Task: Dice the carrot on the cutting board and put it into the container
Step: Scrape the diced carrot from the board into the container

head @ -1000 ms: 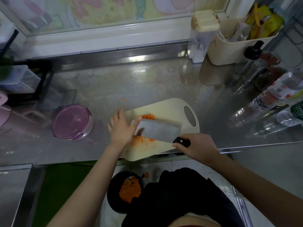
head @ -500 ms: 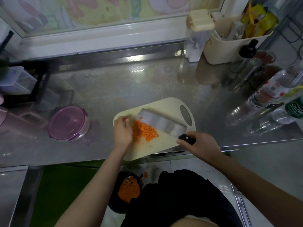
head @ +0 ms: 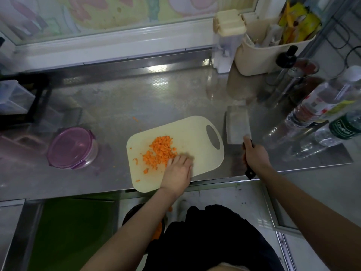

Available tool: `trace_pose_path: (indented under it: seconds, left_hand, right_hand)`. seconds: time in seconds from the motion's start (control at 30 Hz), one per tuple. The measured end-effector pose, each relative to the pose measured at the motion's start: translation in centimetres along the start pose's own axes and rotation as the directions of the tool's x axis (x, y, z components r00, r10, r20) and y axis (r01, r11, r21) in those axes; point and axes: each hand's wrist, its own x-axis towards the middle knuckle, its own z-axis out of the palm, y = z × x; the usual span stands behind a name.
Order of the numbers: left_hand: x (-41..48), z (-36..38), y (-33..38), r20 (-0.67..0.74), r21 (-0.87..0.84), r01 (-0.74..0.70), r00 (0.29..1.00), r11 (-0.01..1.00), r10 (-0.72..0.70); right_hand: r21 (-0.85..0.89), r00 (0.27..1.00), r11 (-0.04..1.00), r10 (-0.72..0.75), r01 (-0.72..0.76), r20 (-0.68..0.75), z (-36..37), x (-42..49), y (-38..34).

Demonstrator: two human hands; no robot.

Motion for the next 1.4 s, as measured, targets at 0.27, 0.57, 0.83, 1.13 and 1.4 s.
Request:
trace_pose_path:
  seconds: [0.27, 0.57, 0.83, 1.13, 1.4]
  left_hand:
    - [-0.7, 1.0, 0.6, 0.015, -0.018, -0.014, 1.000, 1.000, 0.015]
    - [-1.2, 1.4, 1.2, -0.019, -0.017, 0.021, 1.000, 1.000, -0.021]
    - [-1.2, 0.4, 0.8, -0.164, -0.079, 0.005, 0.986, 0.997, -0.018]
    - [-6.0, -1.4, -6.8, -0.212, -0.099, 0.471, 0.851, 0.876, -0.481]
    - [-8.7, -0.8, -11.2, -0.077, -0.297, 0.604, 0.757, 0.739, -0.649]
  right_hand:
    - [-0.117, 0.995, 0.991, 0.072, -0.064, 0.069, 0.1, 1.8, 2.4]
    - [-0.514, 0.997, 0.855, -0.076, 0.069, 0.007, 1.4, -0.1, 2.4]
    - [-0.606, 0.841, 0.584, -0.388, 0.540, 0.376, 4.4, -2.0, 1.8]
    - [-0.757, 0.802, 0.272, -0.271, 0.594, 0.532, 9.4, -4.1, -1.2]
    - [-0.775, 0.765, -0.025, -0.145, 0.632, 0.628, 13.5, -6.6, -7.7]
